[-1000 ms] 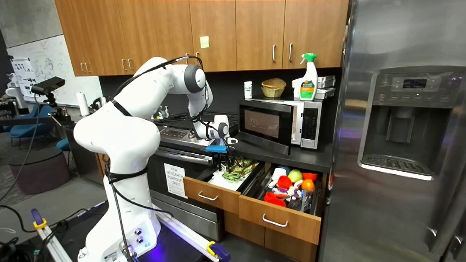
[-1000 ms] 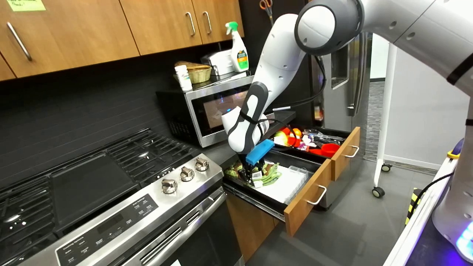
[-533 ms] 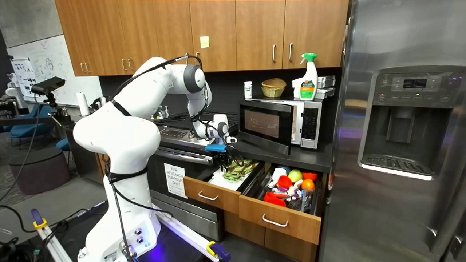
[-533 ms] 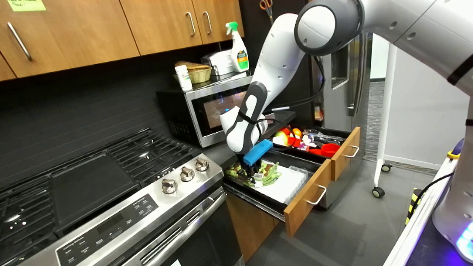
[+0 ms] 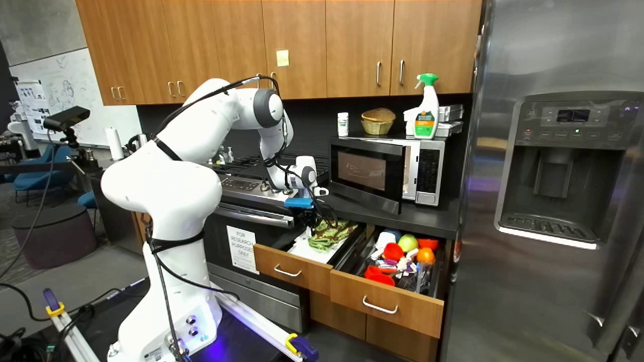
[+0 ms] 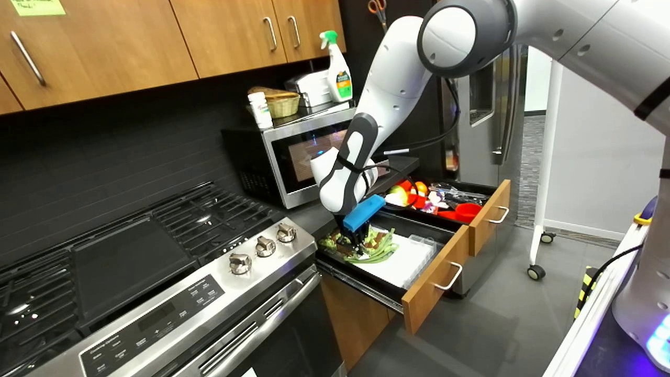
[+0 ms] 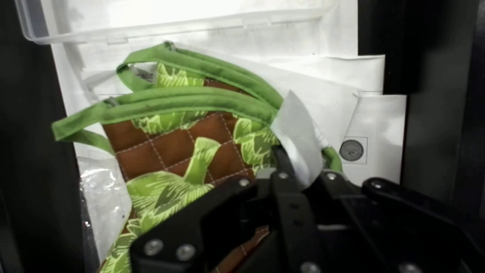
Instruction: Take the oven knits out of the drawer
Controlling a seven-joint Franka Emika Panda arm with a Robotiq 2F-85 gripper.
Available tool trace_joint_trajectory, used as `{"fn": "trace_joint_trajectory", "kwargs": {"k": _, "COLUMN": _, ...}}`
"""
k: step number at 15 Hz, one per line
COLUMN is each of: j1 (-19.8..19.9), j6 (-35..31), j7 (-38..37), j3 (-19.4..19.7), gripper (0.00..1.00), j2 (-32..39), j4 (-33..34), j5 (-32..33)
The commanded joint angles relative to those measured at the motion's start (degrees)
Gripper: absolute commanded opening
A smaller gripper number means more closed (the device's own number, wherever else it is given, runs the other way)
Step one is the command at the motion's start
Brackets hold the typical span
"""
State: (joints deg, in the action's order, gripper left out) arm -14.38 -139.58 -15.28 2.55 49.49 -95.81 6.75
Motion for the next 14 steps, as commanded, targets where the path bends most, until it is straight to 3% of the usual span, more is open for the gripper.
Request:
{"fn": "trace_joint_trajectory", "kwargs": {"k": 1, "j1": -0.6, "j6": 1.9, "j7": -1.4, "j3": 0.9, "gripper": 0.03, "j2": -2.2, "j4": -0.6, "j5": 0.5}}
{"fn": "trace_joint_trajectory", "kwargs": {"k": 14, "j1": 0.5, "j6": 10.1, "j7": -1.8, "j3": -0.1, "gripper": 0.03, "j2": -12.0, "j4": -3.6, "j5": 0.4}}
